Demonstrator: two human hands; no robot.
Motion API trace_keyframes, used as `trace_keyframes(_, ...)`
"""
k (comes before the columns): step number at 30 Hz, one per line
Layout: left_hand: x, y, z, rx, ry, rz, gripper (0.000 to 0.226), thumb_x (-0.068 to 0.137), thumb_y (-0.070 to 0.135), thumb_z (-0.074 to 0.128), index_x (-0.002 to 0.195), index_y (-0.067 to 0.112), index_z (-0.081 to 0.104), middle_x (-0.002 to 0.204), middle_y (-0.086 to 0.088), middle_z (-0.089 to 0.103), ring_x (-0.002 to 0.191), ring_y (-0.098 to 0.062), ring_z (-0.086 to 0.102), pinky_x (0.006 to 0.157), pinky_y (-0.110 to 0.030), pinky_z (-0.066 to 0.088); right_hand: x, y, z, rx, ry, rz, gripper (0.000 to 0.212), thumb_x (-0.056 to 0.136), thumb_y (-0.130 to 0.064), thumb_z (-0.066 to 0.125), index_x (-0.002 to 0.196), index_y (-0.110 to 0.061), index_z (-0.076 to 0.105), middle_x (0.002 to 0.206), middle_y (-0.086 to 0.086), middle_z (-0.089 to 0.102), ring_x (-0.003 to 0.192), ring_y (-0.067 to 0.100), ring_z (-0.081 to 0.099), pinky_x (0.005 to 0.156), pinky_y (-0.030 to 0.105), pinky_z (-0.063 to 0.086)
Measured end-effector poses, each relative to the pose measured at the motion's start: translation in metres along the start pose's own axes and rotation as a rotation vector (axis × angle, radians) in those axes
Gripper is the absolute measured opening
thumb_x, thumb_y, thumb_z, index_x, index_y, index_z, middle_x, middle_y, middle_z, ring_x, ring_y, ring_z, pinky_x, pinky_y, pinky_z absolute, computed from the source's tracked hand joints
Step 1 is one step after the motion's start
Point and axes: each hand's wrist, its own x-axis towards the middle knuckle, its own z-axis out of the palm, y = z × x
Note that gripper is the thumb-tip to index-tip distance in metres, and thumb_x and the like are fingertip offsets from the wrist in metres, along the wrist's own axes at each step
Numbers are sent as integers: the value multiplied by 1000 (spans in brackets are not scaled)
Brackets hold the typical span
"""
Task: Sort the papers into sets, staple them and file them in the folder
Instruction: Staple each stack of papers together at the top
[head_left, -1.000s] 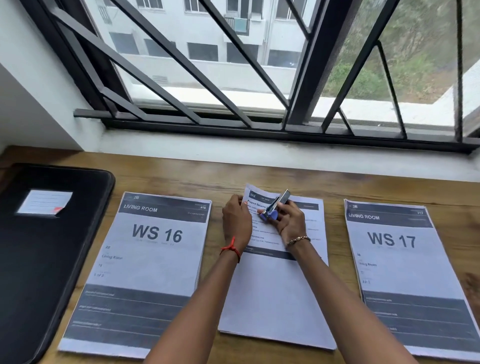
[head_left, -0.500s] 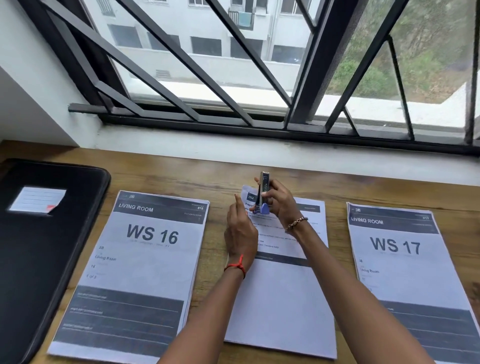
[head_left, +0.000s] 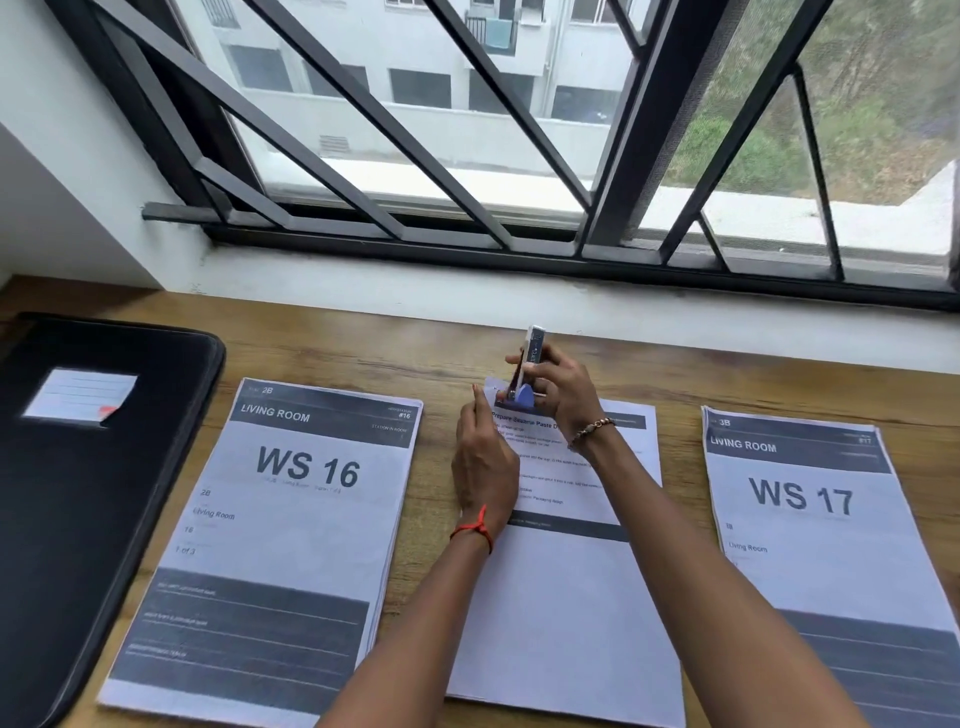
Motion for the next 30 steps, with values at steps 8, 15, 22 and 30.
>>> trace_keyframes(8,-1,-8,-1,-114,37,78,55,88,-8,43,141,-2,31,119,-22,54,95,-34,60,66,-29,48,16,-10,-8,199,23,-120,23,88,9,46,101,-8,54,88,11,64,82,25,67,73,26,55)
trace_keyframes(15,-2,-11,0,-160,63,118,56,86,-11,45,140,-5,31,118,-22,55,97,-33,60,72,-26,48,30,-7,-19,-238,-45,-17,34,83,10,55,117,8,52,78,-1,70,68,8,68,76,22,55)
trace_keyframes(22,-3,-10,-3,-224,68,117,55,89,-9,43,142,-2,29,121,-19,52,100,-27,58,76,-21,45,34,-11,-17,-494,-229,68,34,80,9,62,113,6,56,79,-1,69,65,0,66,73,14,53)
trace_keyframes(30,-1,-9,-4,-306,53,66,48,94,0,41,140,-3,32,124,-20,48,104,-12,47,83,-7,36,40,-18,-13,-663,-406,121,16,77,7,66,82,-8,61,77,1,70,69,6,67,73,18,54)
